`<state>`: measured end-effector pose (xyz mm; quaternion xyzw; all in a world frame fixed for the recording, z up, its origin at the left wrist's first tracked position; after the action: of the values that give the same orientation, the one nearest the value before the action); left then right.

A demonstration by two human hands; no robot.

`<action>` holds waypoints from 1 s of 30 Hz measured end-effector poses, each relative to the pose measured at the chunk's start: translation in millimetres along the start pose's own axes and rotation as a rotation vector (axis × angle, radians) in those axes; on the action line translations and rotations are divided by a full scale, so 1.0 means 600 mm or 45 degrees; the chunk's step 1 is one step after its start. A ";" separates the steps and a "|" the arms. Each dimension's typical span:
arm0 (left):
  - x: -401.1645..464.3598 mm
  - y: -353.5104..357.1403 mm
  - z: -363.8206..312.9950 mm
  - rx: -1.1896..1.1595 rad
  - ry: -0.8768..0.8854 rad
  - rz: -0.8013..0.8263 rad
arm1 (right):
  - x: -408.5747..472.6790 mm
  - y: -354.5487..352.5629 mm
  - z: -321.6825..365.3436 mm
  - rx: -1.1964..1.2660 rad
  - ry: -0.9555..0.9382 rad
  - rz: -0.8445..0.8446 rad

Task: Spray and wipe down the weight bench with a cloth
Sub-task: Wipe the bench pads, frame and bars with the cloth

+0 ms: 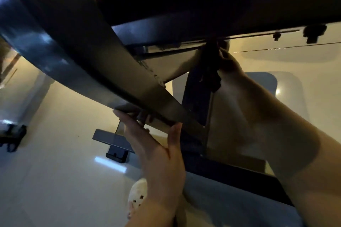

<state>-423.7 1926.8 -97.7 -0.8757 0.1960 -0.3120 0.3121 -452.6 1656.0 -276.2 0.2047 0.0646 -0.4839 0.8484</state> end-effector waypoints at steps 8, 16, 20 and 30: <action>-0.001 -0.001 0.004 0.014 -0.033 0.014 | -0.149 0.070 0.100 0.024 -0.423 0.071; -0.010 0.001 0.027 -0.014 -0.152 0.073 | -0.343 0.151 0.155 0.262 -0.409 0.353; -0.007 -0.006 0.008 -0.009 -0.076 0.120 | -0.361 0.124 0.168 -0.034 -0.637 0.202; -0.003 -0.018 0.012 -0.076 -0.081 0.169 | -0.361 0.090 -0.044 -0.715 -0.302 0.106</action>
<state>-418.5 1938.7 -95.7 -0.8791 0.2527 -0.2566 0.3121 -517.7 1863.3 -218.0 -0.0933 0.0879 -0.4325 0.8925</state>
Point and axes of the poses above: each hand's wrist, its own x-axis towards the middle knuckle, its own y-axis out of the palm, z = x × y, the point moved 10 cm from there along x, towards the middle knuckle, and after that the axes turned 8 degrees about x, right-handed, at the moved point
